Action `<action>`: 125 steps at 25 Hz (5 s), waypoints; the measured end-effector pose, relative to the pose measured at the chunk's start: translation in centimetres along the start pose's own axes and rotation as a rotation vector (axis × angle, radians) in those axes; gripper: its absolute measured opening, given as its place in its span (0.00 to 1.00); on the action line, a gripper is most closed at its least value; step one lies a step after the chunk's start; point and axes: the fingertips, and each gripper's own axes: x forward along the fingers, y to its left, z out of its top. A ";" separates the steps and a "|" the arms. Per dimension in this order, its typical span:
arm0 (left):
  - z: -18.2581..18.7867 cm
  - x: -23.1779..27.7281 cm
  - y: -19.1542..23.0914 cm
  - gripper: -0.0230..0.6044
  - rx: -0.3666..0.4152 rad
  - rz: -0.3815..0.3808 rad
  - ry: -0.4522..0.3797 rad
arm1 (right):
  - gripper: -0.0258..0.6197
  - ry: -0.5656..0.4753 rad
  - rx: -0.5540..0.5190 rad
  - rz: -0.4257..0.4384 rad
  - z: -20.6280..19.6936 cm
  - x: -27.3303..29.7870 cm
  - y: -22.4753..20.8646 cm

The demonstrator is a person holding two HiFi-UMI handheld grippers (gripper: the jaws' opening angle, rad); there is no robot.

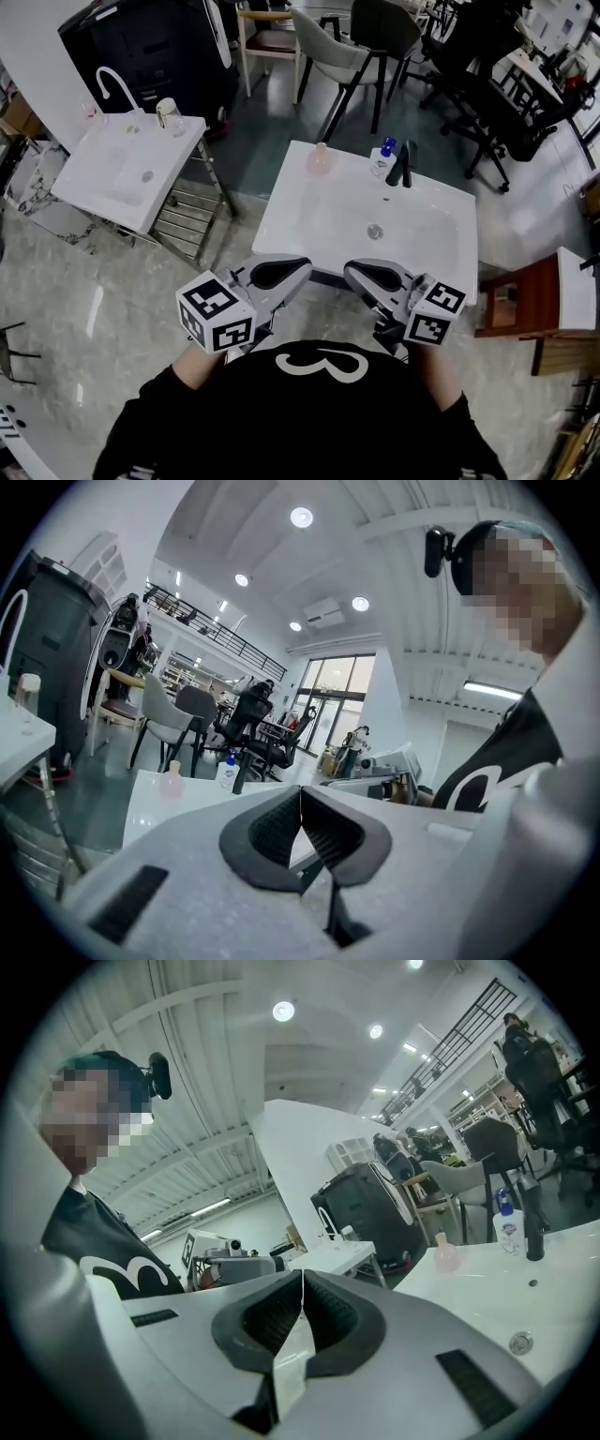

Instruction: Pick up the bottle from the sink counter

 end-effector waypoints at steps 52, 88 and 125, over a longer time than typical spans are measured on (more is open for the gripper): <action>0.8 18.6 19.6 0.07 0.038 0.158 0.067 | 0.06 0.090 0.261 -0.056 -1.3 2.4 -25.0; -3.6 23.8 34.8 0.35 -0.001 0.416 0.140 | 0.06 0.156 0.372 -0.105 -6.3 4.2 -30.3; -4.1 25.3 36.8 0.28 0.180 0.525 0.172 | 0.06 0.130 0.414 -0.083 -6.7 3.3 -30.5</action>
